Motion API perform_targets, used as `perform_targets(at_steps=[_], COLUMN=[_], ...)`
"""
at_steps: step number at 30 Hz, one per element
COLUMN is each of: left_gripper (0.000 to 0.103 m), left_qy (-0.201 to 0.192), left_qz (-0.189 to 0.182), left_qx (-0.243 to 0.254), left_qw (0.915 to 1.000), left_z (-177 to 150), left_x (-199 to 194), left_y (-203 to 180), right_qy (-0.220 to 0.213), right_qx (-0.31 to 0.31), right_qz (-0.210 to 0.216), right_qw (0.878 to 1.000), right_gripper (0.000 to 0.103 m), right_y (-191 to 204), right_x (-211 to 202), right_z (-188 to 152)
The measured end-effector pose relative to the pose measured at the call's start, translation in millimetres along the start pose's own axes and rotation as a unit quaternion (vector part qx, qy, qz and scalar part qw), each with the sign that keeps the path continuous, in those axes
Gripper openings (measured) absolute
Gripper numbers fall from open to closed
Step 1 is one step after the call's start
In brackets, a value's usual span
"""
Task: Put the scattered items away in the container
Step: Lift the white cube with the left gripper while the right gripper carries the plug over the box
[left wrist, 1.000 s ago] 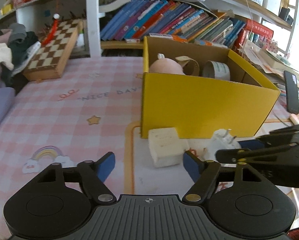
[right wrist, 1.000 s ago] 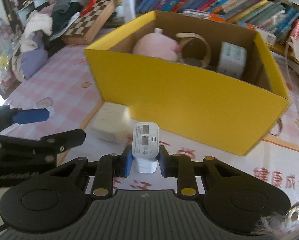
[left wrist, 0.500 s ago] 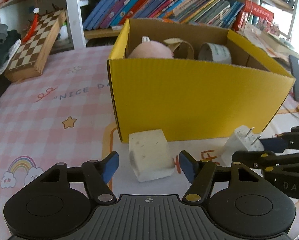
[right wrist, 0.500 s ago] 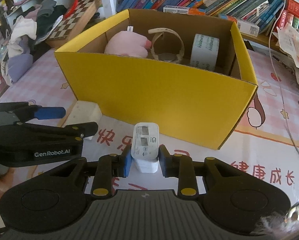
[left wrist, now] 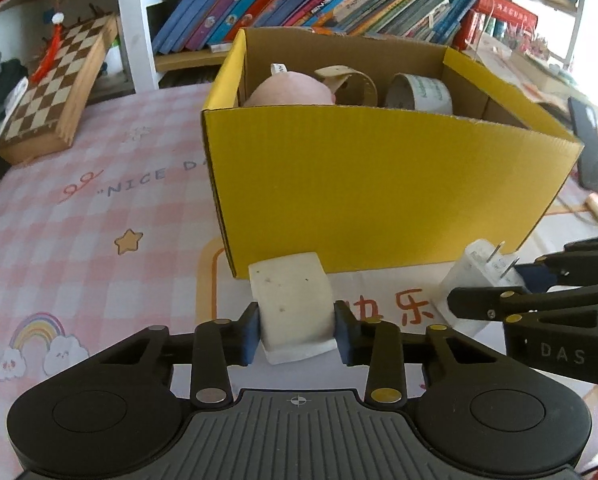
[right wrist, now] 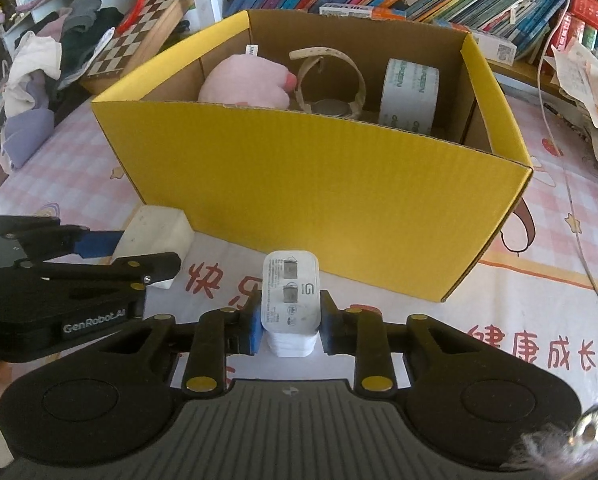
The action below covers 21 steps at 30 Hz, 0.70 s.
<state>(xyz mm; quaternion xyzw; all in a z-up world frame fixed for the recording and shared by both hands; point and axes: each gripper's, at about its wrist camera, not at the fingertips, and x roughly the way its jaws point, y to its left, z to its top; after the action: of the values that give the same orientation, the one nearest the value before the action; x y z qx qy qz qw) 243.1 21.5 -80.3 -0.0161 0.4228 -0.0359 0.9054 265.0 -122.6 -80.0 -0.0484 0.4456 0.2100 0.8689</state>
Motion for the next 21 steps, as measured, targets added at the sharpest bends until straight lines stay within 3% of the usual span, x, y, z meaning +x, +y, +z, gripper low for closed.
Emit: perform_targets(at_steps=[6,14,21], left_gripper=[0.033,0.033,0.032], left_qy=[-0.011,-0.048,-0.099], left_qz=[-0.035,-0.064,-0.072], left_qx=[-0.022,-0.009,0.015], left_qw=[0.9991,0.9967,0.9924], left_z=[-5,-7,-1], left_x=[-20,-51,-80], left_y=[5,0,-4], right_qy=[-0.008,-0.025,-0.066], right_qx=[0.009,0.018,0.007], right_qz=[-0.005,-0.015,-0.021], right_qw=[1.000,0.999,0.998], right_gripper=[0.025,0.025,0.025], right_y=[2,8,16], right_x=[-12,-36,-64], right_z=[-6,-13,-8])
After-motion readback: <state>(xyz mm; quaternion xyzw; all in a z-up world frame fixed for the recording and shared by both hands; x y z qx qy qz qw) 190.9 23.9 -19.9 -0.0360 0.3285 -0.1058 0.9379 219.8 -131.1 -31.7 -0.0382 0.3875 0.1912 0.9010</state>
